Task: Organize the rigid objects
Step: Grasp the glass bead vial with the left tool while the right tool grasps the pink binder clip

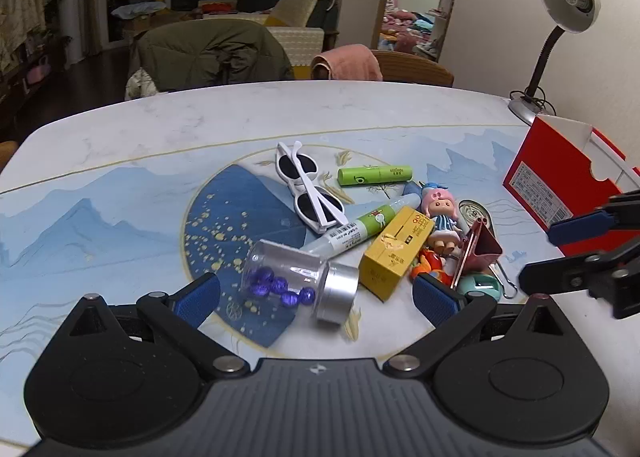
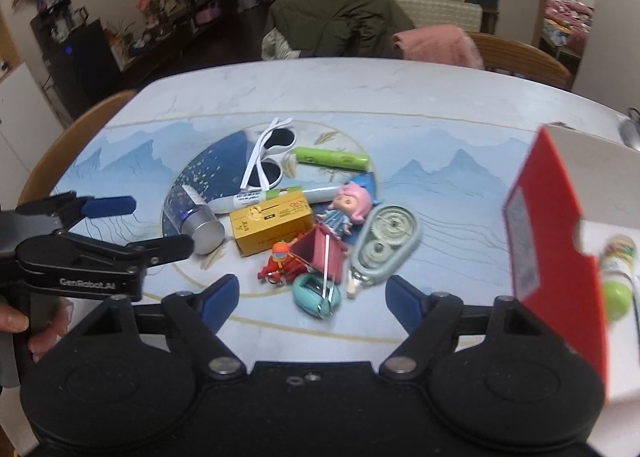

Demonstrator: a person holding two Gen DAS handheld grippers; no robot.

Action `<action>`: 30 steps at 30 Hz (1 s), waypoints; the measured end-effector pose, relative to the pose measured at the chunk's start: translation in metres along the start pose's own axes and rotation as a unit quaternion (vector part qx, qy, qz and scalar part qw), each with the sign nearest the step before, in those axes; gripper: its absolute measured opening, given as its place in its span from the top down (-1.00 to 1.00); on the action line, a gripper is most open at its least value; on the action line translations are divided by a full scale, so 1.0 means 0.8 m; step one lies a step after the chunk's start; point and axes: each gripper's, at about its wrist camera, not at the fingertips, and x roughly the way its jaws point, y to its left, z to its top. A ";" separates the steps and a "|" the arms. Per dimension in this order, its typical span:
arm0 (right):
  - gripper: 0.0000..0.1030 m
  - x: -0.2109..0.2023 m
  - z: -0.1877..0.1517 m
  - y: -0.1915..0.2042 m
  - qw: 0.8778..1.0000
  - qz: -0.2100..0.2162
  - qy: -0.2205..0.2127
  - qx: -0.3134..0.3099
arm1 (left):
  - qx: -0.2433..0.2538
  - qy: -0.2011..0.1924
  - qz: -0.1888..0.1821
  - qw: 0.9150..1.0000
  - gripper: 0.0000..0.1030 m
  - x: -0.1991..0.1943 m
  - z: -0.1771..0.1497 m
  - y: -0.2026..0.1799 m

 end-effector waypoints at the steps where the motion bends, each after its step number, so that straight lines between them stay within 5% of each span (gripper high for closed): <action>1: -0.49 0.007 0.002 0.000 1.000 0.000 0.004 -0.003 | 0.004 0.000 -0.001 1.000 -1.00 0.004 0.000 0.001; 20: 0.08 0.072 0.018 0.006 0.999 -0.005 0.033 -0.029 | 0.038 -0.001 -0.003 0.999 -0.97 0.042 -0.004 0.003; 30: 0.32 0.069 0.019 0.006 0.999 -0.008 0.024 -0.020 | 0.030 -0.001 0.002 1.000 -0.45 0.041 -0.003 0.002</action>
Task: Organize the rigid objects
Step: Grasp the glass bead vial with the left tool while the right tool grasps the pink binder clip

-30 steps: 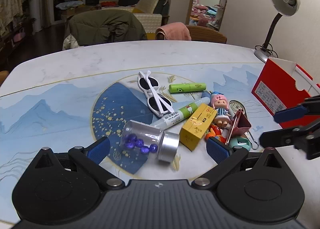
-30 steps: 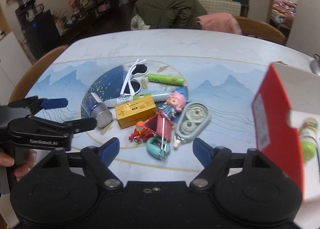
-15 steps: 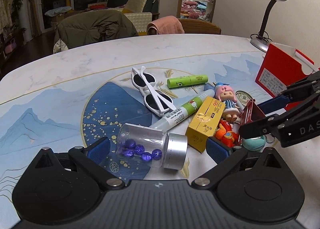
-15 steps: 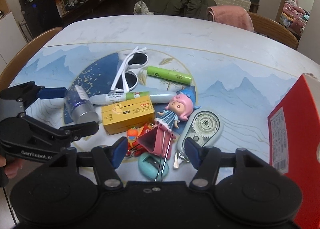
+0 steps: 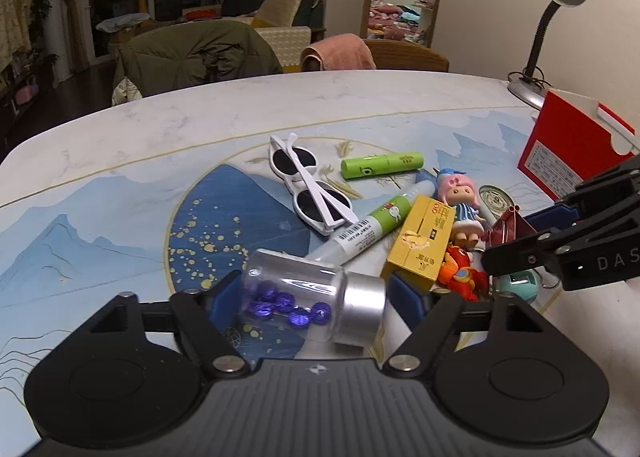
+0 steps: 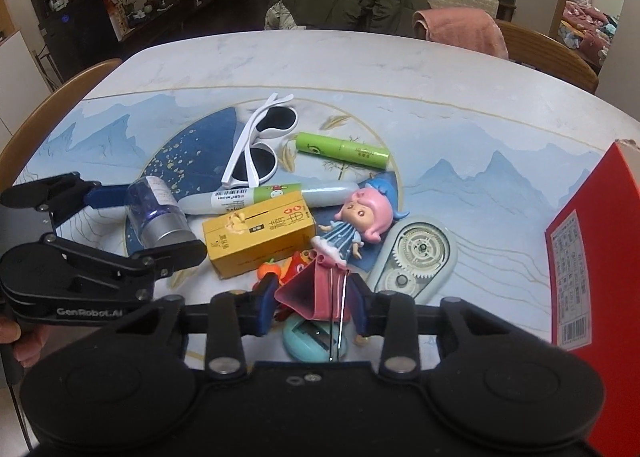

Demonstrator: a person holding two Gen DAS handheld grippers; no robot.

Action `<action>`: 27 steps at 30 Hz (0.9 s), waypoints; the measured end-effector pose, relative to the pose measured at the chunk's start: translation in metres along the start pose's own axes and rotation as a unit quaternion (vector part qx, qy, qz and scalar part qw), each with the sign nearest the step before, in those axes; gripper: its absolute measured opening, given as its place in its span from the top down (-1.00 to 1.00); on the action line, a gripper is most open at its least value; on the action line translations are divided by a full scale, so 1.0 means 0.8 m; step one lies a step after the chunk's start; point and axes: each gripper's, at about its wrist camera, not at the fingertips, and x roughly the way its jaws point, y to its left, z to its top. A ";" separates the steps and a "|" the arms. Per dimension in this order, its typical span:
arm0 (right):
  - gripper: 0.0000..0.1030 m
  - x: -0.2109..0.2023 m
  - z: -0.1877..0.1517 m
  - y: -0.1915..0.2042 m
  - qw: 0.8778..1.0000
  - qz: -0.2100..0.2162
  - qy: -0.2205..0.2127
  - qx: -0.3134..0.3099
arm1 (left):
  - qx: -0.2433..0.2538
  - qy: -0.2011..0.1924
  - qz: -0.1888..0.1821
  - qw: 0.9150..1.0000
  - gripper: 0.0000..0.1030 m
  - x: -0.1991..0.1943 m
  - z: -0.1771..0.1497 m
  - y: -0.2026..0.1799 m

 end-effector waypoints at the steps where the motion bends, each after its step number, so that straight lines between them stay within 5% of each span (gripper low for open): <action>1: 0.36 -0.001 0.000 0.000 1.000 -0.002 -0.003 0.002 | -0.003 0.001 -0.001 1.000 -0.44 0.000 0.000 0.001; 27: 0.56 -0.112 -0.027 -0.027 0.997 0.007 -0.058 0.052 | -0.035 -0.011 -0.030 0.999 -0.43 -0.097 0.021 -0.048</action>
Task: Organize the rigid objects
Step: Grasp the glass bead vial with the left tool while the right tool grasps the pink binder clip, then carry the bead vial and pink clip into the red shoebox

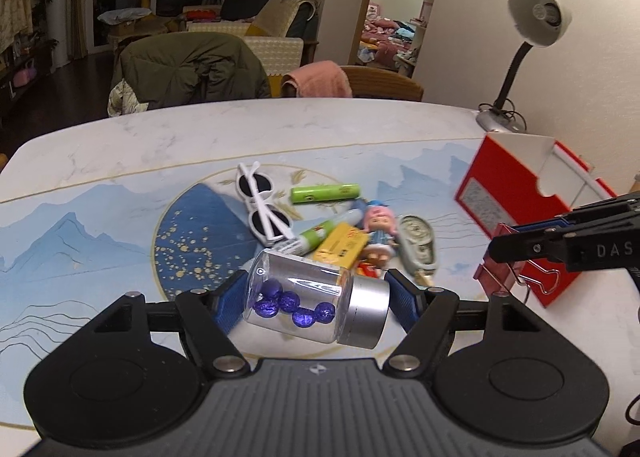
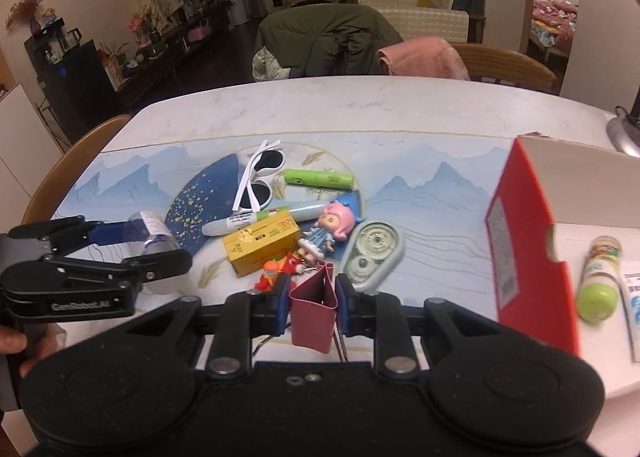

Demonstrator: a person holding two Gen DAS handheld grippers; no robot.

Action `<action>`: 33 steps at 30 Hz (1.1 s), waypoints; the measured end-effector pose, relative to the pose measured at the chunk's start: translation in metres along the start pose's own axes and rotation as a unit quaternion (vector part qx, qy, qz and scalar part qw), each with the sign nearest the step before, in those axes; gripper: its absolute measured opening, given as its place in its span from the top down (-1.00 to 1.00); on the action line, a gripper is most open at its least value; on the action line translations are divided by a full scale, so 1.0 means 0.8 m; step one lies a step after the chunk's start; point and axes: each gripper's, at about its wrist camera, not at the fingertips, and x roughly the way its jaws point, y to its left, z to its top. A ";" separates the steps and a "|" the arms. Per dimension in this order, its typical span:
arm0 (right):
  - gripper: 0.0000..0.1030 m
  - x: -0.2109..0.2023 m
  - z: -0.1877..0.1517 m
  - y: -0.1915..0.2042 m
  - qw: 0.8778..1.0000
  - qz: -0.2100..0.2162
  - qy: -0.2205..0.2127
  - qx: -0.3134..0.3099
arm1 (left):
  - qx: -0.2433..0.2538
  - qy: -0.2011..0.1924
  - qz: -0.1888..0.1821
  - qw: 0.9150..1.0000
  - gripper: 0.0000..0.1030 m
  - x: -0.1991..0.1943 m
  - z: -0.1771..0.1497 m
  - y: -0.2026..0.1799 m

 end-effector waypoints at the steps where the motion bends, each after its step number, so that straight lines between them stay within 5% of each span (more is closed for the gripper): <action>1: 0.56 -0.005 0.000 -0.004 1.000 0.003 -0.003 0.007 | 0.001 -0.001 -0.003 1.000 -0.43 -0.005 0.001 -0.005; 15: 0.56 -0.099 0.001 -0.058 0.998 0.007 -0.052 0.045 | 0.042 -0.014 -0.060 0.997 -0.43 -0.049 0.044 -0.104; 33: 0.56 -0.165 -0.001 -0.206 0.990 -0.041 -0.100 0.095 | 0.135 -0.030 -0.094 0.986 -0.43 -0.017 0.095 -0.269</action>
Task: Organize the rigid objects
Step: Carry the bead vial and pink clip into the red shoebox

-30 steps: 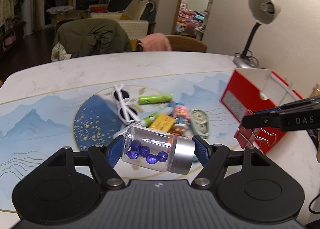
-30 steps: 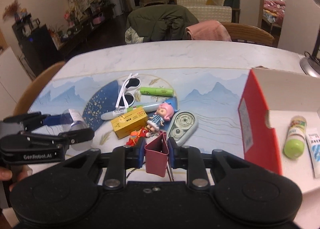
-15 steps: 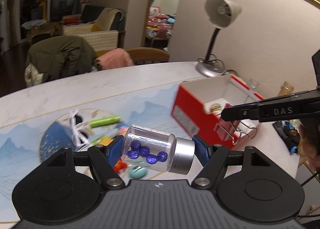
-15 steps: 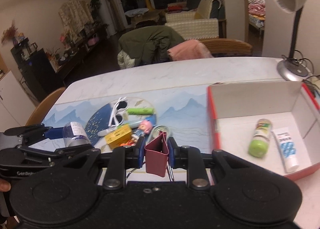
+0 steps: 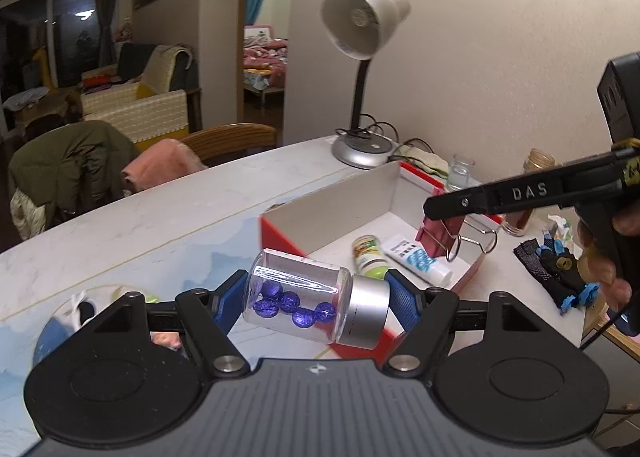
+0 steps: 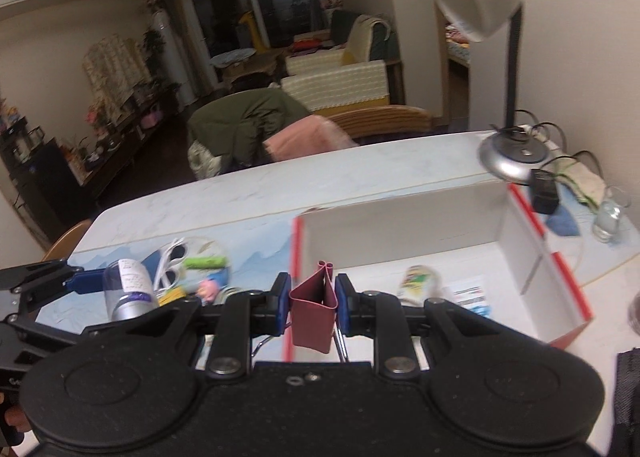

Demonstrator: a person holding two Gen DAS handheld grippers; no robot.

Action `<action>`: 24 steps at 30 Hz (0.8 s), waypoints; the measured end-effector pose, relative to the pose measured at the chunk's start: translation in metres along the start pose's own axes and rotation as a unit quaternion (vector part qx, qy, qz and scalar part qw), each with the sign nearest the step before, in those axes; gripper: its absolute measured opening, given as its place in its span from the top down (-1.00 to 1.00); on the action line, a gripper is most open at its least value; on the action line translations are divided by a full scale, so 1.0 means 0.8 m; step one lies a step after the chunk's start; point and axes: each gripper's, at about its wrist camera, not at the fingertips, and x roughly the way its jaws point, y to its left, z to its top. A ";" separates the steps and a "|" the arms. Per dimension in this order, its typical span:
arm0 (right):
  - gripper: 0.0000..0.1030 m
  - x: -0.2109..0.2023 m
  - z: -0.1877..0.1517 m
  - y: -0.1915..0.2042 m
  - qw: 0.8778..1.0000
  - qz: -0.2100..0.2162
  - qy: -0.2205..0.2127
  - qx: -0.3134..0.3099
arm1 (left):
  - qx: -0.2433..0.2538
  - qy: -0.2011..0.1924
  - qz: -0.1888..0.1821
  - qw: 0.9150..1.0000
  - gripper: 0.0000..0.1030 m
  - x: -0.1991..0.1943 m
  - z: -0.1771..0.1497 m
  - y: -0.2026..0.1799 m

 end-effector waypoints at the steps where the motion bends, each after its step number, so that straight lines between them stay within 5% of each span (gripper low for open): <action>1: 0.56 0.000 0.001 -0.009 1.000 -0.003 -0.001 0.002 | 0.003 0.002 -0.002 1.000 -0.43 0.006 0.003 -0.007; 13: 0.56 0.014 0.007 -0.105 0.999 -0.029 0.006 0.024 | 0.044 0.040 -0.019 0.998 -0.43 0.096 0.025 -0.079; 24: 0.56 0.048 0.004 -0.162 0.999 -0.030 0.036 0.023 | 0.058 0.081 0.020 0.995 -0.43 0.192 0.038 -0.093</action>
